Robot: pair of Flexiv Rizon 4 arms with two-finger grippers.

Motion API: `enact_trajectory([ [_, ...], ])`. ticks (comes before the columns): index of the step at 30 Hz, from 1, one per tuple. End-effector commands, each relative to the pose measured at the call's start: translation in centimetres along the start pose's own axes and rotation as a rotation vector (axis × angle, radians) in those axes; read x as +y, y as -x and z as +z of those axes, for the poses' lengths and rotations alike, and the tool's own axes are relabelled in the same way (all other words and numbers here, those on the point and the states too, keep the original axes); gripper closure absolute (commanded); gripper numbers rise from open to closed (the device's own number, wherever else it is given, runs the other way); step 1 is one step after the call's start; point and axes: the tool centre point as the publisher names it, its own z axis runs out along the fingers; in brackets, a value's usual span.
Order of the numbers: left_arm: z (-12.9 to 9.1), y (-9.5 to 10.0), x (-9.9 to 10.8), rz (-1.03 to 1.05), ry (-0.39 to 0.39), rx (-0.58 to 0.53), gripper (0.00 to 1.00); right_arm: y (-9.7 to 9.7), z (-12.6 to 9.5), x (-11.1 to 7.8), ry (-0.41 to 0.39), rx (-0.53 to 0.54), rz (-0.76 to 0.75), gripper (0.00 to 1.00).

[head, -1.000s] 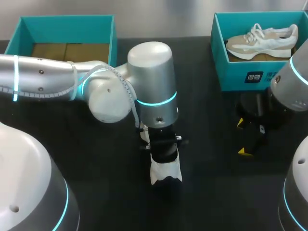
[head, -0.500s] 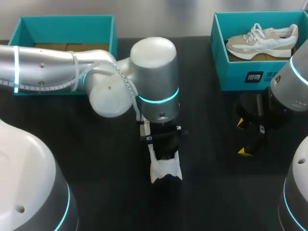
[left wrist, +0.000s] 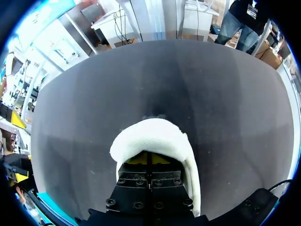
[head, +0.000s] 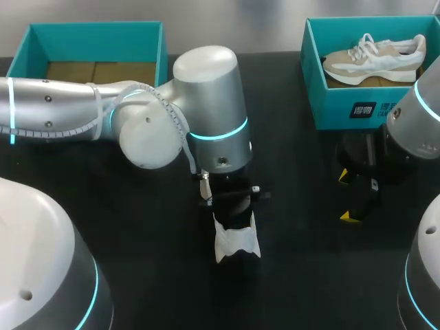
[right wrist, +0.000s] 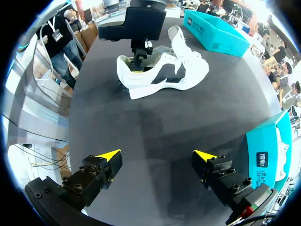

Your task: Take the shoe out of the shoebox, open the shoe tongue, remove and reinsert the insole, then place the shoe into the shoebox

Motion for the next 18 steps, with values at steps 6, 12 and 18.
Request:
enact_trajectory([
  [6,3.9,-0.3,1.6,-0.036,0.045,0.075,1.0,-0.1,0.1,0.0,-0.002,-0.003,0.001,0.0],
  [12,0.9,-1.0,2.3,-0.054,0.121,0.044,1.0,-0.1,0.1,0.0,-0.002,-0.003,0.001,0.0],
  [18,-1.7,-1.0,2.1,-0.047,0.147,0.016,1.0,-0.1,0.1,0.0,-0.002,-0.003,0.001,0.0],
])
